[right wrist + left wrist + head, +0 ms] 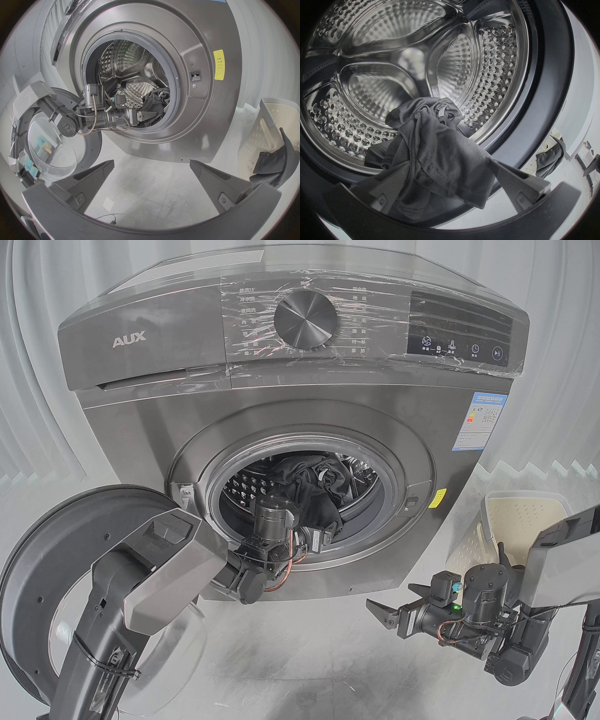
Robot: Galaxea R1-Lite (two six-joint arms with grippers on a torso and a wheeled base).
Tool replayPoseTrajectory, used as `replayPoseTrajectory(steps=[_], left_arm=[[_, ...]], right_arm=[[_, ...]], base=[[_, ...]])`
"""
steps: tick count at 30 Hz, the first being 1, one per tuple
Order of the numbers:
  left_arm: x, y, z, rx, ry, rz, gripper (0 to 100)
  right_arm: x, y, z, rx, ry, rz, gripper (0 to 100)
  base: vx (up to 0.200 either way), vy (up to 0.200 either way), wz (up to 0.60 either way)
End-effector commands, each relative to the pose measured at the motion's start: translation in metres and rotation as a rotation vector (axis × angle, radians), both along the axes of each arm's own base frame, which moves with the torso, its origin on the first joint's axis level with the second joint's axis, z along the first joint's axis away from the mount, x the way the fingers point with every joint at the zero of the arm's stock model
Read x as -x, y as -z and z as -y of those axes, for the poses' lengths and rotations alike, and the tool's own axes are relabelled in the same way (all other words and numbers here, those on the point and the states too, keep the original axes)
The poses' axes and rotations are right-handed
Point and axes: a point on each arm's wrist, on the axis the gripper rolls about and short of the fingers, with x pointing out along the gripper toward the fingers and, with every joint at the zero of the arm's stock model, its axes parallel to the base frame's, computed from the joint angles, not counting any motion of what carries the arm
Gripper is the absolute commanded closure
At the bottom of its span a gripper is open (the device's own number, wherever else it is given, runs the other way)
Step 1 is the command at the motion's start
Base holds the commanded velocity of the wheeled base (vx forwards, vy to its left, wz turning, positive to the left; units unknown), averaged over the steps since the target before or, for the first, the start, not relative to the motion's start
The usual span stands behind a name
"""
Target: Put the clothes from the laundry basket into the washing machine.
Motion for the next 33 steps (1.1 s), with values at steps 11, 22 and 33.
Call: replayPoseTrajectory(steps=[11, 22, 33], left_arm=[[-0.016, 0.004, 0.0, 0.022, -0.029, 0.039, 100], [-0.063, -0.048, -0.02, 0.15, -0.185, 0.285, 100], [-0.065, -0.041, -0.023, 0.146, -0.19, 0.277, 0]], right_arm=[[0.0, 0.0, -0.001, -0.001, -0.001, 0.002, 0], [0.0, 0.0, -0.001, -0.001, -0.004, 0.002, 0], [0.0, 0.001, -0.001, 0.0, -0.003, -0.001, 0]], base=[[0.0, 0.0, 0.0], [0.0, 0.0, 0.0], [0.0, 0.0, 0.0]])
